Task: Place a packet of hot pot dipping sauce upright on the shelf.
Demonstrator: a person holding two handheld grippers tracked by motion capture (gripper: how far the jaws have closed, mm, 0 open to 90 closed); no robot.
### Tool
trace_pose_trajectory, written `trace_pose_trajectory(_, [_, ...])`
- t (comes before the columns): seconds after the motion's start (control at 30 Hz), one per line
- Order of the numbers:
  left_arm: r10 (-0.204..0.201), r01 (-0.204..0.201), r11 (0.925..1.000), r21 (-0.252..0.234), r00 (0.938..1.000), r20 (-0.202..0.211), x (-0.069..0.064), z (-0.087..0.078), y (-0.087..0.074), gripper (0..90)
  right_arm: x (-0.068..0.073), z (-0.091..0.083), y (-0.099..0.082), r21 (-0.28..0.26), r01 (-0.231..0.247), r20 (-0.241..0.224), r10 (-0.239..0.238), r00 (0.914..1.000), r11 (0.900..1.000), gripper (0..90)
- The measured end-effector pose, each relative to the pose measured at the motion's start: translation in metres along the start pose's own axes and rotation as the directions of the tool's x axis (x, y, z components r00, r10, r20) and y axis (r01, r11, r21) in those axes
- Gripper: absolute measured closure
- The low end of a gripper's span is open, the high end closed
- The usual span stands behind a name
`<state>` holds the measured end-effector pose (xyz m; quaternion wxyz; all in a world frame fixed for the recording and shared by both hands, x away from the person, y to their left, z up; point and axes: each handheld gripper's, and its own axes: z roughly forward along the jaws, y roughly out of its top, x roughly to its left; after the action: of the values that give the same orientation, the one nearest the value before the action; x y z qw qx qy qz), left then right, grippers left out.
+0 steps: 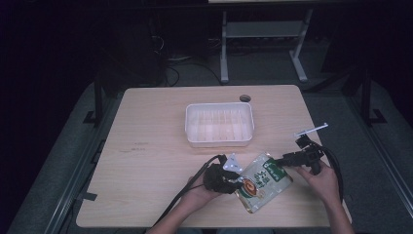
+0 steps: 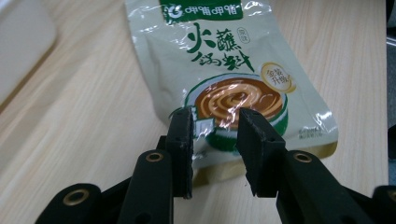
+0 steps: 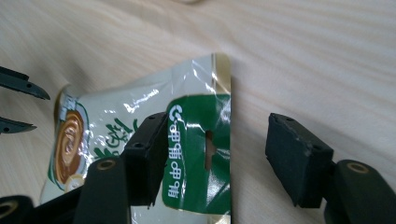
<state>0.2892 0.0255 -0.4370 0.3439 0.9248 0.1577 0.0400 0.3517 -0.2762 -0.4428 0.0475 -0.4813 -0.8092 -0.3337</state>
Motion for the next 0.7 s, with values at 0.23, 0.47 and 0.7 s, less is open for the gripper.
trace_pose_trajectory(0.23, [0.007,-0.007,0.9997,0.025,1.0000,0.002,-0.004,0.012,0.004,67.5,0.004,0.008,0.000,0.048,0.016,-0.001,-0.016,0.9999,0.9987,45.5])
trace_pose_trajectory(0.47, [0.018,-0.018,0.9989,0.042,0.9998,0.004,-0.003,0.014,0.003,68.6,0.007,0.017,0.001,0.087,0.030,-0.019,-0.028,0.9994,0.9958,49.9])
trace_pose_trajectory(0.7, [0.016,-0.017,0.9987,0.048,0.9999,0.002,-0.002,0.016,0.003,70.1,0.013,0.013,0.002,0.062,0.040,-0.042,-0.037,0.9984,0.9973,51.8])
